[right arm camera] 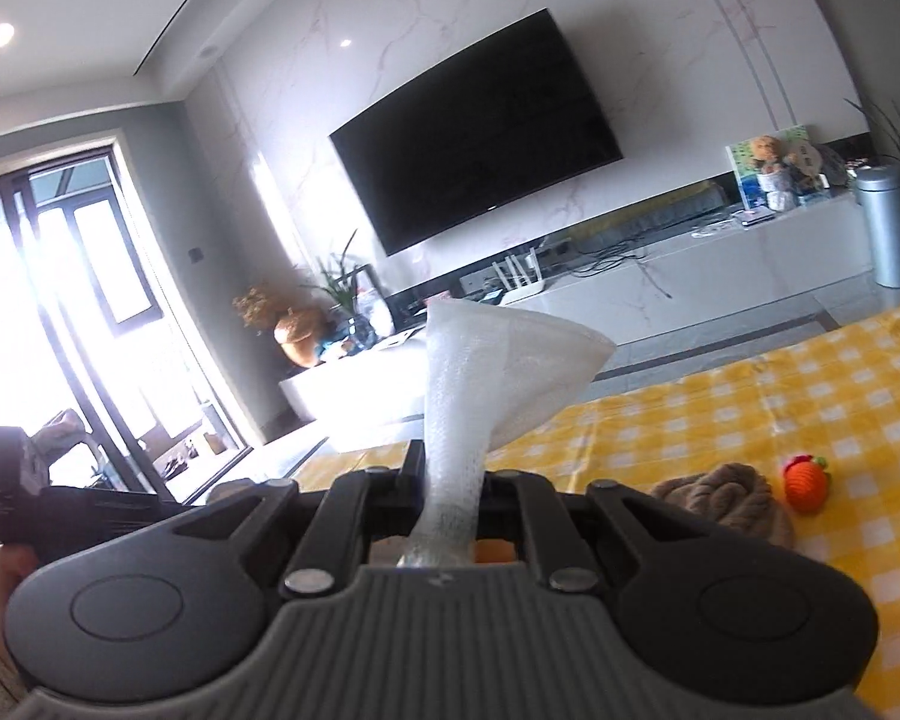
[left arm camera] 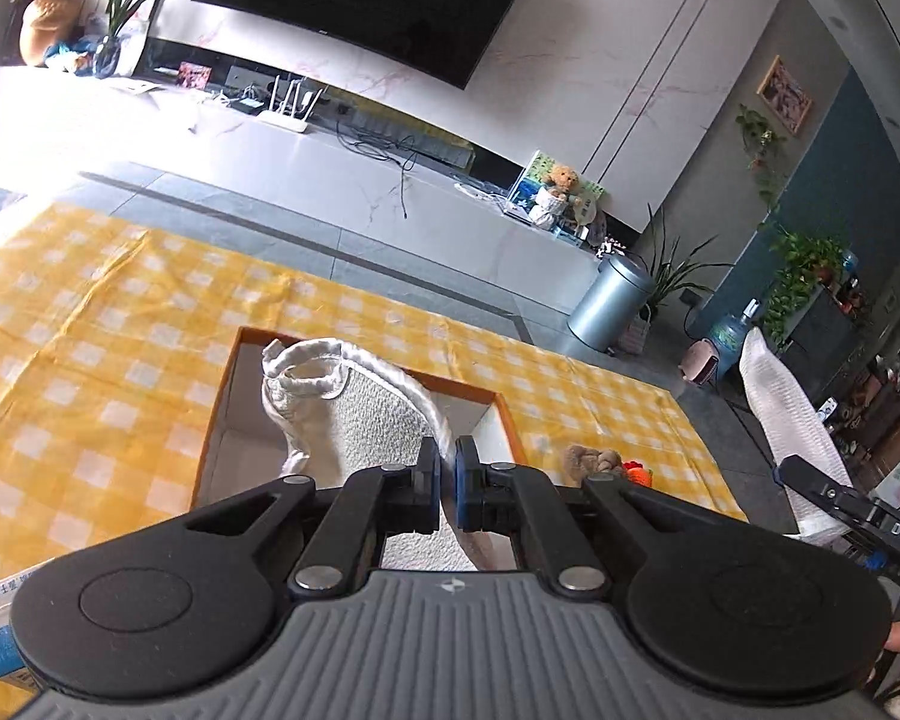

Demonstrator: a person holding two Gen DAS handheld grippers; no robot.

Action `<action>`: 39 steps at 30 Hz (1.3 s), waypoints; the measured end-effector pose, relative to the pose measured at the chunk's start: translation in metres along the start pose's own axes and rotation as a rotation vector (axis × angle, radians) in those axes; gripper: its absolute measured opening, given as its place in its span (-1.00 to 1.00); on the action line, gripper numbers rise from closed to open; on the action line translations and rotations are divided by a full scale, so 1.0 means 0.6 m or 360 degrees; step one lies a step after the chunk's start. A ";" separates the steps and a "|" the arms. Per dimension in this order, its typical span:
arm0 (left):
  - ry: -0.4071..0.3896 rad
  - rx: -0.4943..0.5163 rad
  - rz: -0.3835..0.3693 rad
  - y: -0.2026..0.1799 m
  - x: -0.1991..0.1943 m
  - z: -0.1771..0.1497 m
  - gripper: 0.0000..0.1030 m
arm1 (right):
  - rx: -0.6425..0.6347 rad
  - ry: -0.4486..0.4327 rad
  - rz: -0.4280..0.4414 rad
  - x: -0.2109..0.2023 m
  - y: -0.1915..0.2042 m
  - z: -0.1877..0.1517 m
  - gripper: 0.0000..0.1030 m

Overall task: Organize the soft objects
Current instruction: 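Lift the bath mitt with the left tool while the right tool carries the mesh pad toward the box, then lower the white mesh pad into the box and open the right tool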

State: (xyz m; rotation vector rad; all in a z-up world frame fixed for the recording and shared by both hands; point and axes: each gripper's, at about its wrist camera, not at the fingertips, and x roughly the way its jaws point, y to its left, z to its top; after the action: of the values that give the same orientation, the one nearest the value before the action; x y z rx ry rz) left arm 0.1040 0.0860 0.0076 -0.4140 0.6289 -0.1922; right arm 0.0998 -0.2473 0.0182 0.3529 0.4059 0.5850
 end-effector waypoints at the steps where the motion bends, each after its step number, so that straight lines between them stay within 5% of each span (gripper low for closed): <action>1: 0.0000 -0.0024 0.0008 0.009 0.003 -0.001 -0.91 | -0.0024 0.0020 0.0030 0.010 0.015 -0.002 -0.83; 6: -0.0005 -0.0078 0.0008 0.054 -0.003 0.000 -0.91 | -0.0162 0.0142 0.0165 0.073 0.095 -0.021 -0.83; 13: -0.0023 -0.0131 -0.0025 0.066 -0.012 0.001 -0.91 | -0.0390 0.0336 0.0093 0.155 0.174 -0.045 -0.83; 23: 0.0042 -0.0181 -0.0053 0.084 -0.003 -0.003 -0.91 | -0.0818 0.0802 -0.0278 0.320 0.161 -0.110 -0.83; 35: 0.0080 -0.0196 -0.0128 0.085 0.001 -0.007 -0.91 | -0.1275 0.1169 -0.0507 0.403 0.160 -0.169 -0.83; 39: 0.0050 -0.0131 -0.0015 0.079 -0.004 -0.007 -0.91 | -0.1269 0.1219 -0.0476 0.400 0.163 -0.171 -0.79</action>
State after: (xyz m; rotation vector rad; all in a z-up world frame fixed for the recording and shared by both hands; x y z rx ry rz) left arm 0.1020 0.1279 -0.0147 -0.4942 0.6674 -0.1823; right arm 0.1898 -0.0080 -0.0922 -0.7158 0.8921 0.5253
